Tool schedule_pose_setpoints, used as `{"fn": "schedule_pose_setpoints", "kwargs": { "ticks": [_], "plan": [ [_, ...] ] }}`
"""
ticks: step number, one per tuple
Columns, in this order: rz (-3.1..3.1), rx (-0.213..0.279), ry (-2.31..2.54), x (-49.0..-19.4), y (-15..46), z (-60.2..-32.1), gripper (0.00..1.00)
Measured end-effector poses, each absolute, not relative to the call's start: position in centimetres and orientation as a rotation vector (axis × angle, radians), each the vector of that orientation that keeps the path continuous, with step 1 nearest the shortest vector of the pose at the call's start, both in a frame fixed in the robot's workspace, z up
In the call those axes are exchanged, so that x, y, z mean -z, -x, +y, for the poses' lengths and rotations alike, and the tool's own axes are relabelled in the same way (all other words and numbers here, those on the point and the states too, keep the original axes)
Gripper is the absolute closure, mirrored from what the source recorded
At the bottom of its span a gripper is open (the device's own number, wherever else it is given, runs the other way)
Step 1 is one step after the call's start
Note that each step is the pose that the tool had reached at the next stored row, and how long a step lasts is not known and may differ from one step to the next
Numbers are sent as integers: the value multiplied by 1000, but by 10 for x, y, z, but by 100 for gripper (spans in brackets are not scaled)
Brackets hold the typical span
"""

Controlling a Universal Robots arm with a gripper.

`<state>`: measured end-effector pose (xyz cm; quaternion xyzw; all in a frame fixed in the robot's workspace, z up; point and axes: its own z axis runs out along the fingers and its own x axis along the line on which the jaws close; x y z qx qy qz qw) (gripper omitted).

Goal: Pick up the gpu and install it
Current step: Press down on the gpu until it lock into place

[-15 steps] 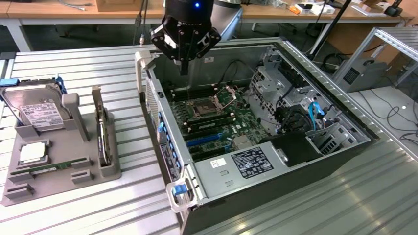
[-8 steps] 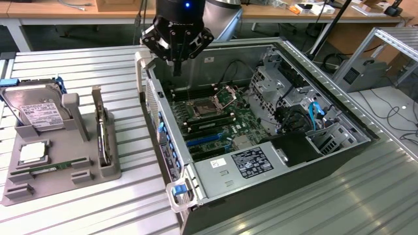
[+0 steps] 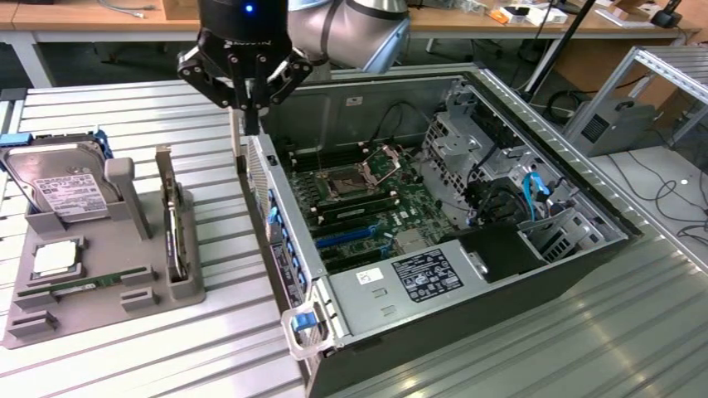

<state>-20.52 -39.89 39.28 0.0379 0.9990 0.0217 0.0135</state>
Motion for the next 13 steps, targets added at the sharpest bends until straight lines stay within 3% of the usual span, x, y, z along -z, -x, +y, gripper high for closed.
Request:
{"fn": "schedule_pose_setpoints", "kwargs": {
  "ticks": [9, 13],
  "plan": [
    [3112, -68, -118, -392, 273, -399, 89],
    [3112, -68, -118, -392, 274, -399, 89]
  ]
}}
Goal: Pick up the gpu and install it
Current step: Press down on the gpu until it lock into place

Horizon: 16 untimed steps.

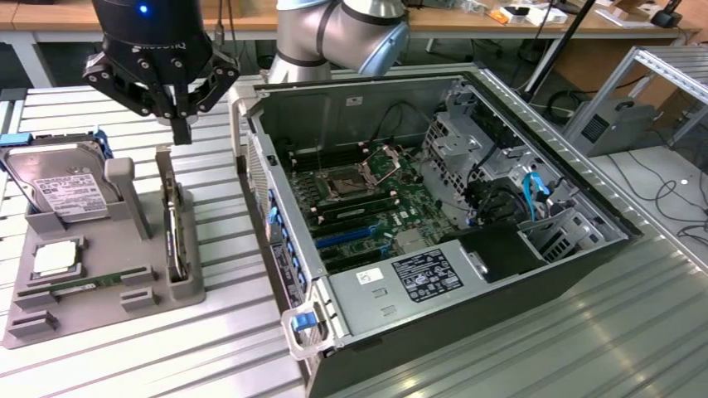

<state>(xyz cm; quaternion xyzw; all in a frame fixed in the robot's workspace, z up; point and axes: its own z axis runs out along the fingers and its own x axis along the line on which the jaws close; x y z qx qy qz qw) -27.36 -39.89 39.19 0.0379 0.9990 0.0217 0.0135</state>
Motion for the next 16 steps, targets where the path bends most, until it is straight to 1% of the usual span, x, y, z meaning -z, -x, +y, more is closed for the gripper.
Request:
{"fn": "schedule_pose_setpoints", "kwargs": {
  "ticks": [15, 16],
  "plan": [
    [3115, -69, -44, -392, 274, -399, 89],
    [3115, -69, -44, -392, 274, -399, 77]
  ]
}}
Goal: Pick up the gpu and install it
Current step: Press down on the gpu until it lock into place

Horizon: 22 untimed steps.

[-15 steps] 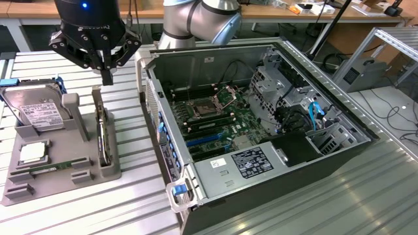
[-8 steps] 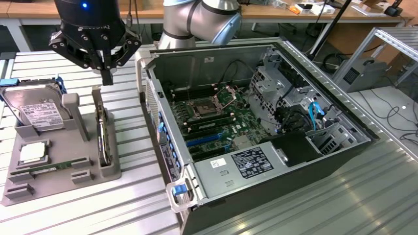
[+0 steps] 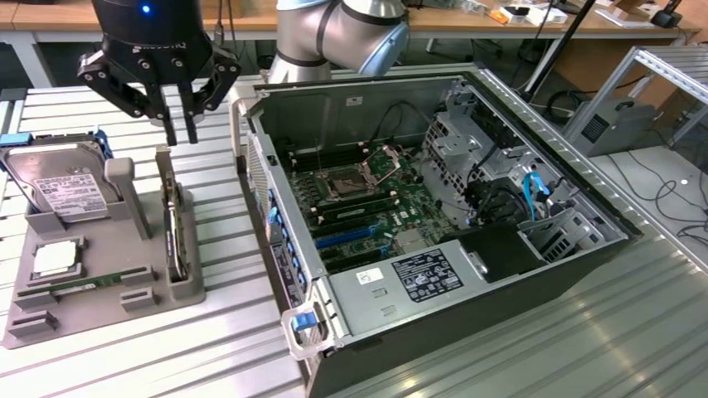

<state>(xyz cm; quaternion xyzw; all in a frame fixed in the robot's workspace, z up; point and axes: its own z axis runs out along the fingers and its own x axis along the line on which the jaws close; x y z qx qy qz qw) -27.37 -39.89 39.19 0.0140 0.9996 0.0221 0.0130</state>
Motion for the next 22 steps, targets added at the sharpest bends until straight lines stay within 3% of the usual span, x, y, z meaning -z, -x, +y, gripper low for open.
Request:
{"fn": "schedule_pose_setpoints", "kwargs": {
  "ticks": [3, 22],
  "plan": [
    [3115, -69, -44, -392, 274, -399, 58],
    [3115, -66, -43, -347, 297, -402, 58]
  ]
}}
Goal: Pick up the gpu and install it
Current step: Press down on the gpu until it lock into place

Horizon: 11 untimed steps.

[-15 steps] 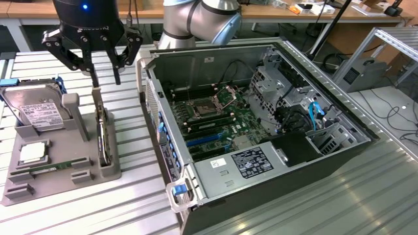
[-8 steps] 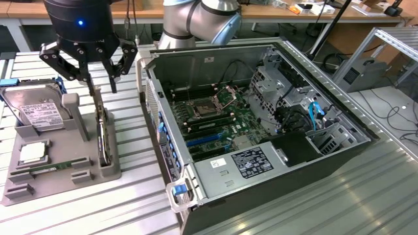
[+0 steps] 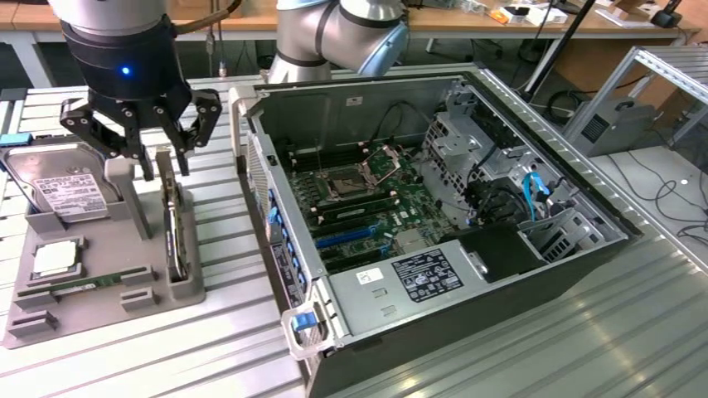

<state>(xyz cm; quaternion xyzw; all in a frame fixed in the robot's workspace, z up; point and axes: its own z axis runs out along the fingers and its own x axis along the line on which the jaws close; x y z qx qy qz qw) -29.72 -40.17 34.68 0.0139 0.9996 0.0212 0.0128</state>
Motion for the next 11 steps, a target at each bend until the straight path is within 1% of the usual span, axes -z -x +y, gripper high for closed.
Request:
{"fn": "schedule_pose_setpoints", "kwargs": {
  "ticks": [11],
  "plan": [
    [3115, -66, -43, -316, 305, -409, 58]
  ]
}}
